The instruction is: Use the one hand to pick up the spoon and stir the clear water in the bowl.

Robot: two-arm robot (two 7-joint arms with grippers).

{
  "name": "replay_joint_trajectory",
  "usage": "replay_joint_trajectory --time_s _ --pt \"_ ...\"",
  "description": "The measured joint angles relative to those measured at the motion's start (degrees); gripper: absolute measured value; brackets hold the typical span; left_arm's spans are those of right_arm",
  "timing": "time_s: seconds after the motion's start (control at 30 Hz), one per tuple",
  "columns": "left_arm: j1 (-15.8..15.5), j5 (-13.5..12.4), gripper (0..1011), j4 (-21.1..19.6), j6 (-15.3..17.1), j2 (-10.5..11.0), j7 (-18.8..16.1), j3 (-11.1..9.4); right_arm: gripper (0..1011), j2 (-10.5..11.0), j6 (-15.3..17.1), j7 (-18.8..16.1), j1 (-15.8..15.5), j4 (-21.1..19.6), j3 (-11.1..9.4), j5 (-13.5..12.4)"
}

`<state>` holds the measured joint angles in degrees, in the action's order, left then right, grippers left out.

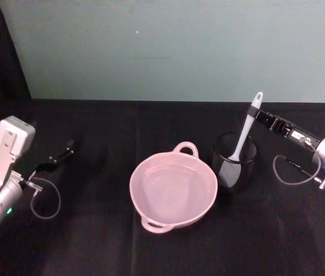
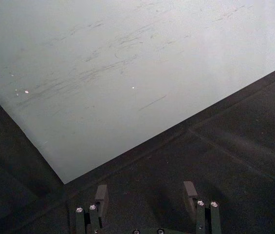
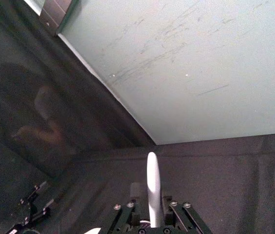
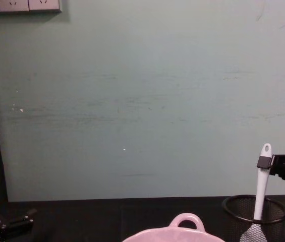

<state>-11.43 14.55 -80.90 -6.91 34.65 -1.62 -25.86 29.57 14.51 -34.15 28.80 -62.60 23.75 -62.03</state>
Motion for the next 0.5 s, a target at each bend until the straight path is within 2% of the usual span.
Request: replay_joint_trajectory --time_s 0.03,0.13,0.3,0.47,0.5 --pt "0.0 0.0 1005 0.0 0.0 0.0 0.0 0.0 256 0.1 0.0 0.0 0.0 -0.1 0.1 0.0" --pt "0.0 0.0 1005 0.0 0.0 0.0 0.0 0.0 143 0.7 -0.1 0.2 -0.1 -0.9 0.4 0.2" --pt "0.0 0.0 1005 0.0 0.0 0.0 0.0 0.0 110 2.3 -2.3 1.1 -1.0 -3.9 1.0 2.1" --pt "0.0 0.0 1005 0.0 0.0 0.0 0.0 0.0 110 4.4 -6.0 3.0 -2.4 -8.2 1.7 6.7" --pt "0.0 0.0 1005 0.0 0.0 0.0 0.0 0.0 110 5.4 -7.8 4.0 -3.3 -10.7 1.8 9.2"
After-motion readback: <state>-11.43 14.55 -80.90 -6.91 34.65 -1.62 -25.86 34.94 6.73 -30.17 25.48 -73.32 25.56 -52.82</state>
